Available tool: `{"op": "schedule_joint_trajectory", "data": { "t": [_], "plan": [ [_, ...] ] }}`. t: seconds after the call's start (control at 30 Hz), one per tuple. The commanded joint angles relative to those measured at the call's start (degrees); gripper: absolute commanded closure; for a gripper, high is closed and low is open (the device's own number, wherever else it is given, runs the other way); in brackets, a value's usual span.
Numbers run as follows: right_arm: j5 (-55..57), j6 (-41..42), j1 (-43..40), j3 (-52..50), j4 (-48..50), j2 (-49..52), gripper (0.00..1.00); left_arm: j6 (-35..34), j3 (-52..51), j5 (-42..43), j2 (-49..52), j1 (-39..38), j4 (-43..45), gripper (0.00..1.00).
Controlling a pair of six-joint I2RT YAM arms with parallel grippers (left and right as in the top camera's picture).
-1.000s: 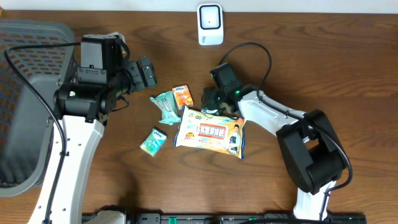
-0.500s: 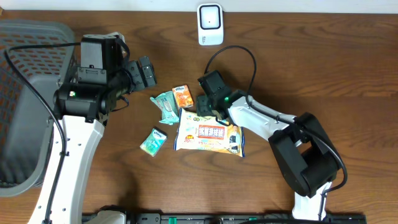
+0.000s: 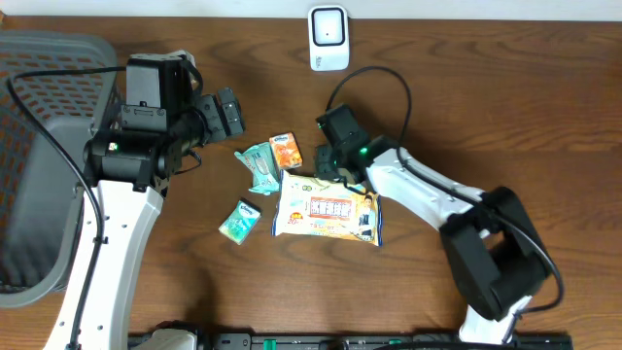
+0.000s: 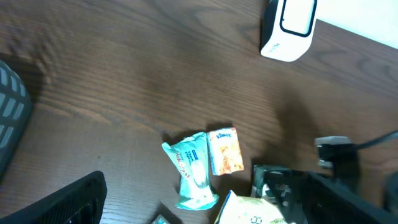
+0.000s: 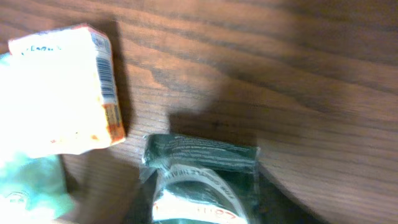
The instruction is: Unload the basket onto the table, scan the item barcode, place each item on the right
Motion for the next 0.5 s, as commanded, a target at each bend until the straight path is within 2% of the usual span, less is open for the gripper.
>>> {"op": "schedule_joint_trajectory", "data": {
  "t": [0.0, 0.03, 0.1, 0.13, 0.17, 0.2, 0.3, 0.47],
  "plan": [
    [-0.42, -0.04, -1.18, -0.39, -0.48, -3.26, 0.53, 0.35, 0.22, -0.52, -0.04, 0.28, -0.13, 0.02],
    [-0.44, -0.02, -1.31, -0.42, -0.31, -3.26, 0.37, 0.35, 0.22, -0.52, -0.04, 0.28, -0.13, 0.03],
    [-0.42, -0.13, -1.33, -0.42, -0.26, -2.78, 0.64, 0.35, 0.22, -0.52, -0.04, 0.28, -0.13, 0.03],
    [-0.68, -0.7, -1.22, -0.44, 0.11, -2.49, 0.61, 0.35, 0.22, -0.52, -0.04, 0.28, -0.13, 0.02],
    [-0.81, -0.66, -1.07, -0.44, 0.52, -2.27, 0.4, 0.35, 0.22, -0.52, -0.07, 0.28, -0.13, 0.02],
    [-1.62, -0.66, -0.94, -0.46, 1.14, -1.99, 0.3, 0.35, 0.22, -0.52, -0.04, 0.28, -0.13, 0.02],
    [-5.77, 0.44, 0.46, -0.48, 5.86, 0.33, 0.2, 0.35, 0.22, -0.52, -0.04, 0.28, -0.13, 0.02],
    [-4.72, 3.48, 1.97, -0.46, 10.05, 5.81, 0.2, 0.35, 0.22, -0.52, -0.04, 0.28, -0.13, 0.02]
  ]
}}
